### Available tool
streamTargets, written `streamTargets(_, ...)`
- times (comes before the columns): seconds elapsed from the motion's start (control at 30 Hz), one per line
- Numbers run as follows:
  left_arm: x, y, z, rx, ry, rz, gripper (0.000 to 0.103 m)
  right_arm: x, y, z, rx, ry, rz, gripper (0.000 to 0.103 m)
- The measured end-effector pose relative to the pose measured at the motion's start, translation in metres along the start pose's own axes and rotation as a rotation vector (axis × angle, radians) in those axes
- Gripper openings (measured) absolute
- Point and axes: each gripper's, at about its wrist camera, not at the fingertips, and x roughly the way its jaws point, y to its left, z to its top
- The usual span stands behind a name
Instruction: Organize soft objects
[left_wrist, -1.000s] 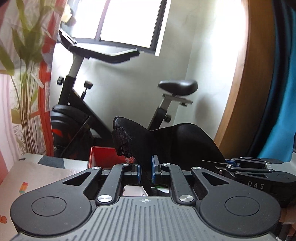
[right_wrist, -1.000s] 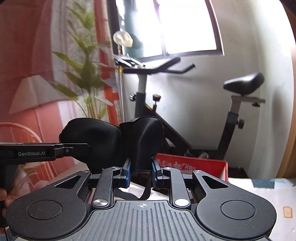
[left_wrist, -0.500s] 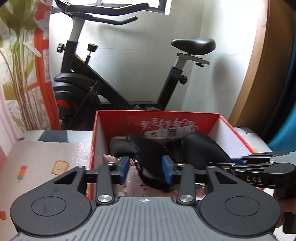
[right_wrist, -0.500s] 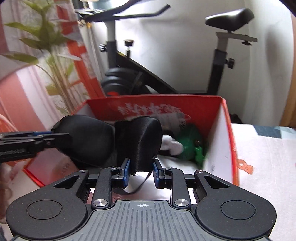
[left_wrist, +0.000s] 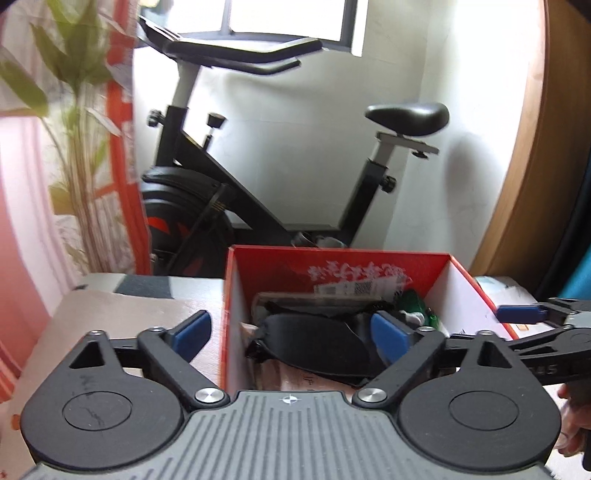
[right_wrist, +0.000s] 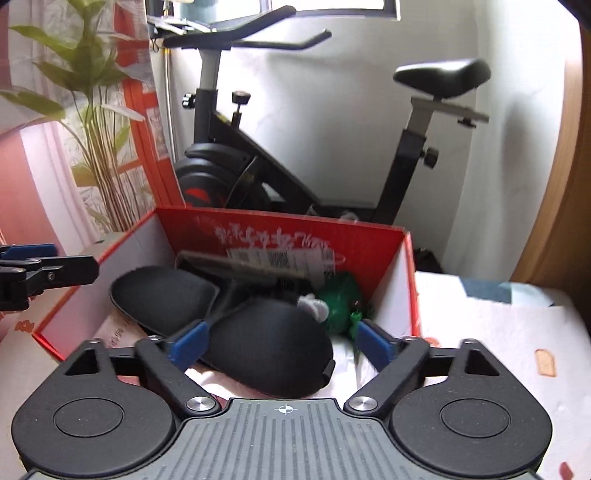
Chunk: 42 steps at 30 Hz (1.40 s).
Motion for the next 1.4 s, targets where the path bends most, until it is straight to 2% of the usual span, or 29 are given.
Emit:
streamTargets(0.07,-0.012,0.001,0.002,-0.007,-0.019,0.017,0.1,-0.014,0.002,0.005,0.01,-0.028,-0.004,0.103)
streamTargets(0.2,-0.038,0.003,0.006,-0.026,-0.062,0.041,0.103,-0.044,0.008,0.015,0.007,-0.068,-0.034,0.103)
streamTargets(0.37,-0.071,0.006,0.009,-0.056,-0.095,0.057,0.103,-0.086,0.015,0.022,0.002,-0.149,-0.017,0.103)
streamTargets(0.53,-0.107,-0.001,0.005,-0.044,-0.132,0.135,0.103,-0.126,0.027,0.02,-0.022,-0.212,-0.036,0.103)
streamTargets(0.6,-0.122,-0.003,0.002,-0.048,-0.146,0.143,0.103,-0.142,0.029,0.017,-0.008,-0.23,-0.038,0.103)
streamTargets(0.83,-0.176,-0.015,-0.013,-0.079,-0.187,0.1,0.103,-0.193,0.042,-0.009,0.022,-0.251,-0.053,0.103)
streamTargets(1.03,-0.218,-0.037,-0.037,-0.021,-0.235,0.119,0.103,-0.231,0.058,-0.04,0.014,-0.265,-0.048,0.103)
streamTargets(1.17,-0.243,-0.046,-0.05,-0.001,-0.244,0.105,0.103,-0.252,0.063,-0.059,0.039,-0.259,-0.037,0.103)
streamTargets(1.3,-0.267,-0.051,-0.061,0.023,-0.217,0.157,0.103,-0.273,0.068,-0.073,0.056,-0.267,-0.044,0.103)
streamTargets(1.4,-0.289,-0.05,-0.07,0.006,-0.234,0.192,0.103,-0.288,0.073,-0.084,0.052,-0.284,-0.049,0.103)
